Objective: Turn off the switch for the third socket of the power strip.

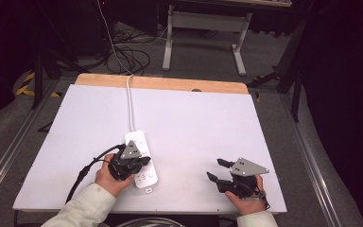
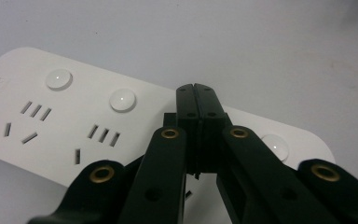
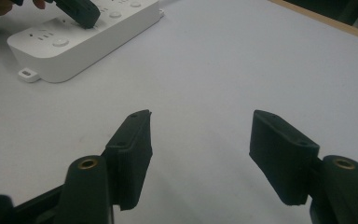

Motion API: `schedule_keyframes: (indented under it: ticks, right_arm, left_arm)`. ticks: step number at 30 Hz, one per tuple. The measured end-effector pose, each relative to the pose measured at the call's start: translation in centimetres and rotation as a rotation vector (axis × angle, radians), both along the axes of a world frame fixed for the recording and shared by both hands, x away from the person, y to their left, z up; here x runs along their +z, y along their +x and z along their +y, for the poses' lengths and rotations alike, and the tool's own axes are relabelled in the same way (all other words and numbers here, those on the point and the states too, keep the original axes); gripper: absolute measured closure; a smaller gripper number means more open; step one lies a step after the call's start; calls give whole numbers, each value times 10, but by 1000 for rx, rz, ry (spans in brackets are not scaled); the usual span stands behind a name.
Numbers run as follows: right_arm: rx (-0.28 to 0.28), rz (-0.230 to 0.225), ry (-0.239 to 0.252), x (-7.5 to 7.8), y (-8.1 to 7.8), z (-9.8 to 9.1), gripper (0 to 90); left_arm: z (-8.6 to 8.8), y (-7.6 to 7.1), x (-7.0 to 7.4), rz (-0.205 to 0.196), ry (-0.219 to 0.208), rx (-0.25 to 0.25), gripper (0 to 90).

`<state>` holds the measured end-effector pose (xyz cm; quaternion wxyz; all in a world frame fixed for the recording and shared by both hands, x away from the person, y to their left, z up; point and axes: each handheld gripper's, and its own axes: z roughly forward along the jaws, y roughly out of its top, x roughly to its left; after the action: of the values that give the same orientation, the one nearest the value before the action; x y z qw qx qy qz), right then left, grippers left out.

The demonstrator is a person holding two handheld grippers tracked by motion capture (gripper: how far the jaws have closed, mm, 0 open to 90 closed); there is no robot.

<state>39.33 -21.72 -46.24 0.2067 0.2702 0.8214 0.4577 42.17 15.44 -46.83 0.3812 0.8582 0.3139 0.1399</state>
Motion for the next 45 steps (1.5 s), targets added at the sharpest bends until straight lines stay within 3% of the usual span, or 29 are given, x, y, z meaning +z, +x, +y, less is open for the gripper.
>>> schedule_keyframes:
  ticks: [23,30,36,39,41,45]
  right_arm:
    - [1,6,-5,-1,0,1,394]
    - [2,7,-5,-1,0,1,394]
    - [-2,5,-7,-1,0,0,394]
    - [-3,4,-5,-1,1,0,394]
    - [-2,5,-5,-1,1,0,394]
    - [-1,11,-10,-1,1,1,394]
  left_arm:
    - [-4,-3,0,-24,37,22,900]
    - [-9,-5,1,-43,75,26,900]
    - [-4,-3,4,-28,46,23,900]
    - [2,-1,7,20,24,29,900]
    - [3,-3,13,17,-5,20,899]
    - [4,-6,21,3,-8,10,889]
